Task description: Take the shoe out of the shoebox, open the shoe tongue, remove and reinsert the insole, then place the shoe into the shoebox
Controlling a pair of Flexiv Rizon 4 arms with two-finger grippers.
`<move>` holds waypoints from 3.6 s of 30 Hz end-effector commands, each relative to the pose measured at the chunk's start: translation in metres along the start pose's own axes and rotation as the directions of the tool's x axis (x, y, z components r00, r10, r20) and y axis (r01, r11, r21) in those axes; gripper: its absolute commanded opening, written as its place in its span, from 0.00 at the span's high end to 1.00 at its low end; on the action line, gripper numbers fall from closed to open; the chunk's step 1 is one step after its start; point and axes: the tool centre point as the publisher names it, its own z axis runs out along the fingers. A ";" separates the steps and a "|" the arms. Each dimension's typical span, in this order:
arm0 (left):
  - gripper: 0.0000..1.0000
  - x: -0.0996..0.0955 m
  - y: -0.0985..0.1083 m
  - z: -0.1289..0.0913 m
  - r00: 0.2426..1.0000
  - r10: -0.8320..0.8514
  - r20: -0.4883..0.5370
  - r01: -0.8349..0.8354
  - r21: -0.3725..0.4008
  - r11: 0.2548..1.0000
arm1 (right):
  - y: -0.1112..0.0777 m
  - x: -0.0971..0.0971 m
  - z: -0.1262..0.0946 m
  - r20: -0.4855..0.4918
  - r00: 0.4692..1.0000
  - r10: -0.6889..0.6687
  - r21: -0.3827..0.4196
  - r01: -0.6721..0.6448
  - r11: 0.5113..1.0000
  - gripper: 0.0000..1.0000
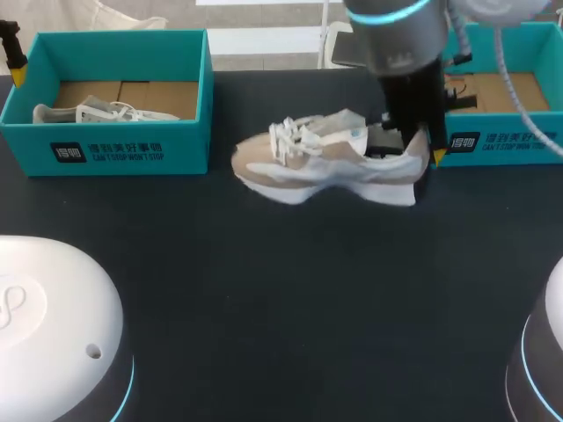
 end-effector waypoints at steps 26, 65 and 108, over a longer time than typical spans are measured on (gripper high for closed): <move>0.00 0.001 0.000 0.000 1.000 0.001 -0.002 -0.001 0.000 1.000 | -0.010 0.061 0.159 0.007 0.999 -0.041 -0.023 0.042 0.999 1.00; 0.00 0.001 0.000 0.000 1.000 0.001 -0.002 -0.001 0.000 1.000 | -0.011 0.037 0.051 -0.144 0.838 -0.527 -0.145 0.509 0.849 0.00; 0.00 0.001 0.000 0.000 1.000 0.001 -0.002 -0.001 0.000 1.000 | -0.015 0.050 0.031 -0.008 -0.208 -0.978 -0.528 0.832 -0.173 0.00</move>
